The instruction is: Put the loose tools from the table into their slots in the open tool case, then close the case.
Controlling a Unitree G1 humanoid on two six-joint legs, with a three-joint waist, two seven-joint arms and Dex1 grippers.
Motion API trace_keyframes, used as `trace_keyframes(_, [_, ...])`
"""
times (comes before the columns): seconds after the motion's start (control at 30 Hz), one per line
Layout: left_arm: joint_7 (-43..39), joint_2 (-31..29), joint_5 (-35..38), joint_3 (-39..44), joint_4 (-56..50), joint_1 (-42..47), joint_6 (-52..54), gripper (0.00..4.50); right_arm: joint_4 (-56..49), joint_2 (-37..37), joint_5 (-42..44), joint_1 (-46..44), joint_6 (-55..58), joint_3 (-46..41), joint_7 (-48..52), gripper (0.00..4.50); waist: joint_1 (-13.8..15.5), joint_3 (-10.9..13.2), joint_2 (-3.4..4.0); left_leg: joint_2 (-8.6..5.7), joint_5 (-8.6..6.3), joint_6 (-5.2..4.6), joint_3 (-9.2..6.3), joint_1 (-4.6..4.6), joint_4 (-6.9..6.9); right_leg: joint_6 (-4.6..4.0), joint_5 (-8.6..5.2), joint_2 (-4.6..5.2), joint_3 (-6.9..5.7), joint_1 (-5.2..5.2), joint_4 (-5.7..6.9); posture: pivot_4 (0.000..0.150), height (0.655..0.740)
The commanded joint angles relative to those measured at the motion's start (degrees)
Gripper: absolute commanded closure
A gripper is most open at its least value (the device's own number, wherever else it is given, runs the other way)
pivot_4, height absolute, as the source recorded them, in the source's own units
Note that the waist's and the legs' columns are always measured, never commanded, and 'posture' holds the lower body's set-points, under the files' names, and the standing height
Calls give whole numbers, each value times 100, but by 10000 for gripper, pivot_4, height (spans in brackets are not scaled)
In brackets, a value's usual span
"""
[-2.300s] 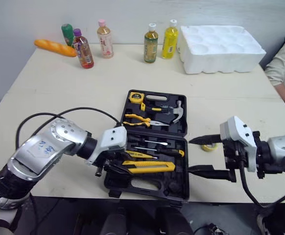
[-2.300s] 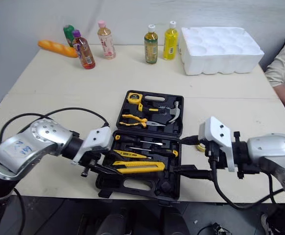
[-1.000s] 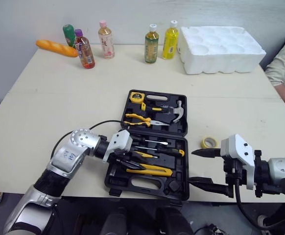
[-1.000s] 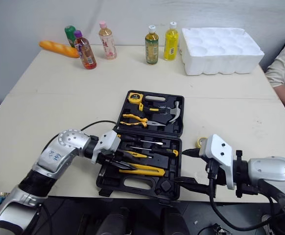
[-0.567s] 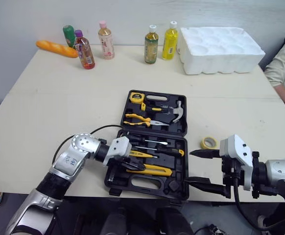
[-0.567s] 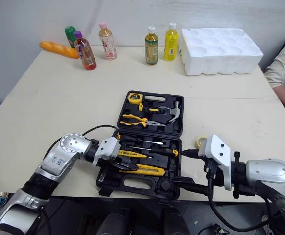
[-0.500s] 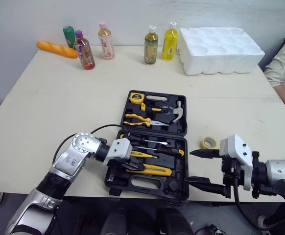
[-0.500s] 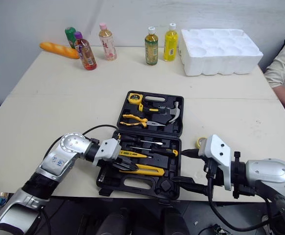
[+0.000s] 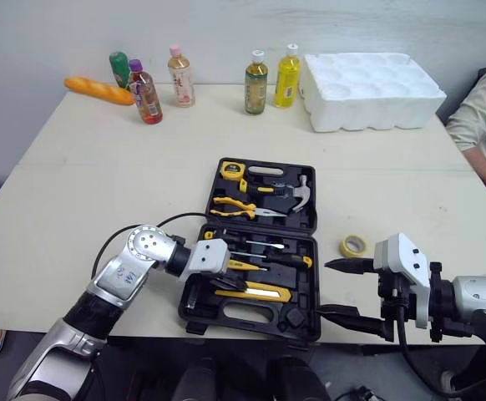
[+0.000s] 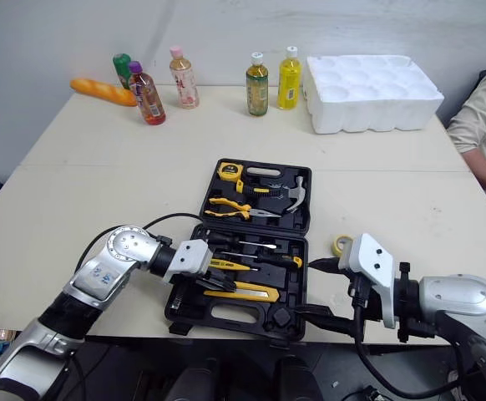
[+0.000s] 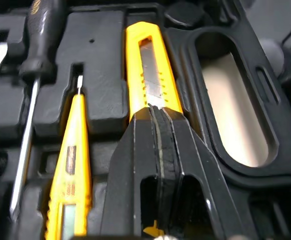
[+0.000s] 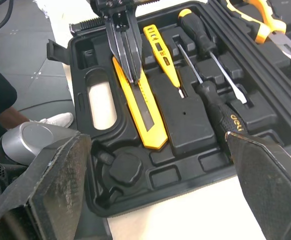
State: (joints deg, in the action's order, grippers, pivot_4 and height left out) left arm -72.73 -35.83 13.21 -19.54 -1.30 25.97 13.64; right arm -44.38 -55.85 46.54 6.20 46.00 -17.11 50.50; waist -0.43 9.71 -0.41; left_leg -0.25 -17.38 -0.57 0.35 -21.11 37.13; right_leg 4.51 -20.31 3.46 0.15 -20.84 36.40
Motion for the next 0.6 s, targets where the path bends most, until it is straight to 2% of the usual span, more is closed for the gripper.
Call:
trace_keyframes(0.03, [86,-208,733,681,-616,-140,838,44177,-30,-94,84,-23,-75,-301,48,0,9,8,-3,0,1,2,-1,-13,1,0,0,0,0,-15,4,1500,7400])
trace_keyframes(0.13, [202,-511,1454,1460,-1087,-214,1621,35942,14,-134,169,22,-6,-696,46,0,30,19,-14,-1,3,5,-1,-41,9,0,0,0,0,-43,15,1500,7400])
trace_keyframes(0.23, [263,-994,2046,2271,-1295,-440,2305,21920,105,-204,259,246,127,-1390,184,0,25,23,-17,-1,4,6,-1,-46,6,0,0,0,-1,-49,13,1500,7400])
trace_keyframes(0.27, [282,-1264,2175,2693,-1177,-600,2534,18740,279,-263,145,440,166,-1817,327,0,19,24,-16,-1,4,6,0,-44,3,0,0,0,0,-47,11,1500,7400])
trace_keyframes(0.37, [216,-1925,2196,3605,-725,-1171,2683,3997,751,-356,-277,1089,141,-2870,779,0,18,30,-17,-1,4,6,3,-43,-6,-1,0,0,0,-50,8,1500,7400])
trace_keyframes(0.4, [145,-2095,2113,3770,-554,-1359,2580,848,866,-357,-396,1292,93,-3107,921,0,26,31,-16,-1,4,6,3,-38,-6,-2,-1,0,0,-46,9,1500,7400])
trace_keyframes(0.5, [-275,-2774,1628,4098,298,-1924,1972,848,1465,-373,-1013,1941,-261,-3750,1387,0,27,32,-17,-1,2,5,3,-34,-15,-5,-3,3,1,-43,2,1500,7400])
trace_keyframes(0.6, [-144,-2901,1403,4172,1020,-1796,1521,848,1959,-369,-1277,2017,-513,-3910,1465,0,45,33,-17,-1,-5,5,5,-33,-21,-13,-7,11,2,-45,-4,1500,7400])
